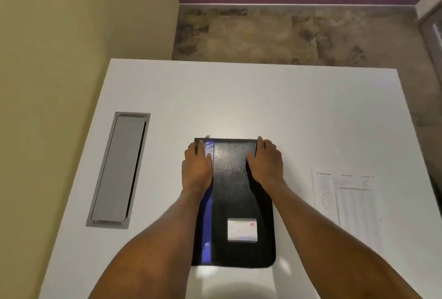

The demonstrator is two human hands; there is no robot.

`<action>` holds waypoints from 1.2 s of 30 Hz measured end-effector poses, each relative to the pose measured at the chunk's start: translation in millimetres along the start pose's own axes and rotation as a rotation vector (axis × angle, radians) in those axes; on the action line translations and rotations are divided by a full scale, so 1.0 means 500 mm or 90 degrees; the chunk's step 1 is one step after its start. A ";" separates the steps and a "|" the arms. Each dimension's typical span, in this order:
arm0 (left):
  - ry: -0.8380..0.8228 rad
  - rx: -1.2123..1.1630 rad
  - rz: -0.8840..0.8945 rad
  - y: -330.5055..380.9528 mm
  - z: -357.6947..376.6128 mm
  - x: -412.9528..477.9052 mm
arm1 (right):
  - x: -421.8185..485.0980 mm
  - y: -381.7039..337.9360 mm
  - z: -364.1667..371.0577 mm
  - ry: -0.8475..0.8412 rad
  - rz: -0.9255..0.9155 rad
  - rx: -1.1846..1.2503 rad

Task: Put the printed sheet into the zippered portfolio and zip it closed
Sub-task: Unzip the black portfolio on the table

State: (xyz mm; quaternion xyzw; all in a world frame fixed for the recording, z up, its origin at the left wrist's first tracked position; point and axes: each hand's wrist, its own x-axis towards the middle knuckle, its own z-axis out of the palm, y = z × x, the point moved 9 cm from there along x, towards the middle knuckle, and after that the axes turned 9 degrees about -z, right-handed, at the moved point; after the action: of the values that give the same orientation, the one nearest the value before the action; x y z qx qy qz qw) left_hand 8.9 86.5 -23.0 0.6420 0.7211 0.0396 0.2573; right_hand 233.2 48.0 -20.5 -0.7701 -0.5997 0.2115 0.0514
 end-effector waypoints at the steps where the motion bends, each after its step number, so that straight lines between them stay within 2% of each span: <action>1: -0.001 -0.011 -0.008 0.003 -0.001 0.016 | 0.017 -0.002 0.001 0.001 -0.004 -0.013; 4: -0.033 -0.030 -0.048 0.011 0.006 0.054 | 0.058 -0.003 0.017 -0.001 -0.027 -0.035; 12: -0.036 0.038 -0.134 0.001 0.017 0.120 | 0.142 -0.067 0.035 0.022 -0.137 -0.035; 17: -0.028 0.006 -0.120 -0.011 0.023 0.119 | 0.197 -0.168 0.070 -0.036 -0.305 -0.038; 20: -0.017 -0.019 -0.111 -0.011 0.021 0.114 | 0.222 -0.218 0.087 -0.112 -0.383 0.025; 27: -0.018 -0.098 -0.124 -0.010 0.015 0.118 | 0.278 -0.258 0.135 -0.210 -0.400 -0.005; 36: -0.052 -0.081 -0.130 -0.012 0.019 0.136 | 0.271 -0.286 0.120 -0.225 -0.498 -0.078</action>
State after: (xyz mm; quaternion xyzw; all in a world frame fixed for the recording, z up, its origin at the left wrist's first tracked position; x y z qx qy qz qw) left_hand 4.6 147.5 -55.2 0.5487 0.7677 0.0322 0.3294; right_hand 107.1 204.9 -63.1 -0.4382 -0.8576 0.2685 -0.0214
